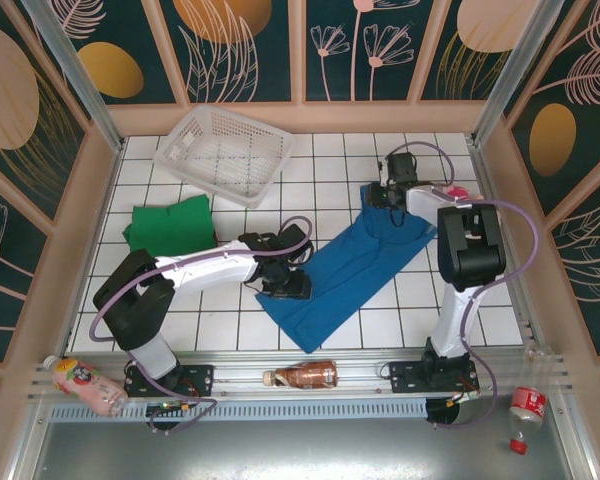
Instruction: Fold and stack the tank tops
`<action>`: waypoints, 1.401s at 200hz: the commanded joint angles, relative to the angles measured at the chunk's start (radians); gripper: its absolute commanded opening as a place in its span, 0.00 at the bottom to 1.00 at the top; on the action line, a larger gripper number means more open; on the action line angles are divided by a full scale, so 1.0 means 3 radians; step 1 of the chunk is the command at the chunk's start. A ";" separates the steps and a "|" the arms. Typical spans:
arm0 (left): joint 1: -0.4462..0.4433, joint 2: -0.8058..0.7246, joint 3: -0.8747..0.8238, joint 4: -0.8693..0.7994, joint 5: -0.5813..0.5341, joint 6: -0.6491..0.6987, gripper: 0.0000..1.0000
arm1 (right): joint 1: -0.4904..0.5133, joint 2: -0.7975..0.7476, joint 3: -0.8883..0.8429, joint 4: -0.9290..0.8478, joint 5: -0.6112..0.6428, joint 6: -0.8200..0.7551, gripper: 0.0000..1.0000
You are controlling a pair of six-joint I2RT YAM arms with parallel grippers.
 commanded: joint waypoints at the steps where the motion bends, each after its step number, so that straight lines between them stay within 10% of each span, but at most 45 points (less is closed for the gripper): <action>1: 0.0008 0.0029 -0.0066 0.0127 0.0041 0.0013 0.45 | 0.0092 0.0142 0.0240 0.0142 0.0274 -0.0291 0.42; 182: 0.0007 0.0056 -0.0403 0.0316 0.0189 -0.0031 0.44 | 0.0494 0.0686 0.0785 -0.0143 0.1649 -0.1218 0.44; 280: 0.0005 -0.0032 -0.0612 0.0379 0.0214 -0.0079 0.44 | 0.0374 0.0652 0.0970 -0.0166 0.1580 -0.0928 0.12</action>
